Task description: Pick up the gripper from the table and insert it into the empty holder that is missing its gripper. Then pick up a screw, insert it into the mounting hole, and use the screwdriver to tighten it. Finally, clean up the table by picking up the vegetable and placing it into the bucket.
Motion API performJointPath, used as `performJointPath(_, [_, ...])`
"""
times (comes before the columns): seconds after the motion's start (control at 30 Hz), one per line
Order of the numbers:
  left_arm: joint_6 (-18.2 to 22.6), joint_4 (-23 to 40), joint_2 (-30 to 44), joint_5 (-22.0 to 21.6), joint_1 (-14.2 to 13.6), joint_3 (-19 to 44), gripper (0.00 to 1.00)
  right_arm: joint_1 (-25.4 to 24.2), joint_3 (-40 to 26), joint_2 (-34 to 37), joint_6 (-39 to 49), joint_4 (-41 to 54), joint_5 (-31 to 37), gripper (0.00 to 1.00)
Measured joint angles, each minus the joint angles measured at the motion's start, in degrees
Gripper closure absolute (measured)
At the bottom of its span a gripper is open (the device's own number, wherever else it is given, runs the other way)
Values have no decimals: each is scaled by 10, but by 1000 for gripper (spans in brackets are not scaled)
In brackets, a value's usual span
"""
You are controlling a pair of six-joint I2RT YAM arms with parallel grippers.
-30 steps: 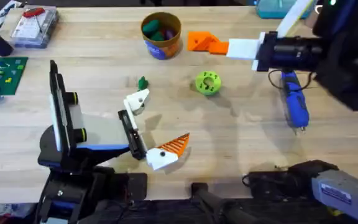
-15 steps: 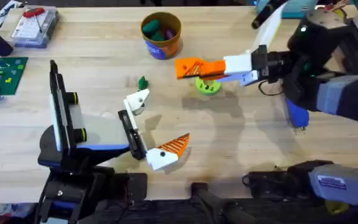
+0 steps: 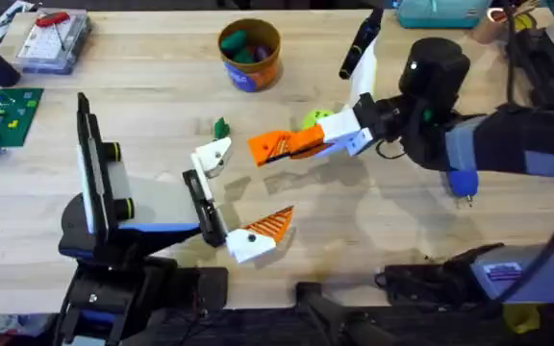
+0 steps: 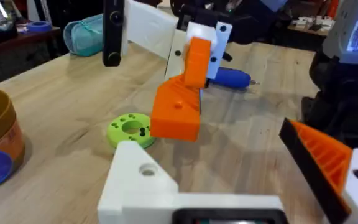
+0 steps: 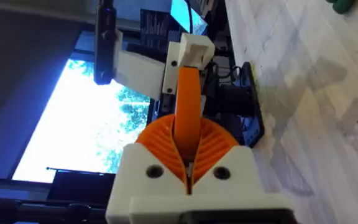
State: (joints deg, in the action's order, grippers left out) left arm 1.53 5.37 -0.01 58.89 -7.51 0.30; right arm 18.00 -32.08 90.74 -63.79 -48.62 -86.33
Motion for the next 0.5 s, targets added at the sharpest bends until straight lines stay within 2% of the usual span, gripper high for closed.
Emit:
performJointPath(0.27, [0,0,0,0,0,0,10,0,0,45,-10,-15,-2,995])
performJointPath(0.5, [0,0,0,0,0,0,10,8,0,49,-19,-42,-2,995])
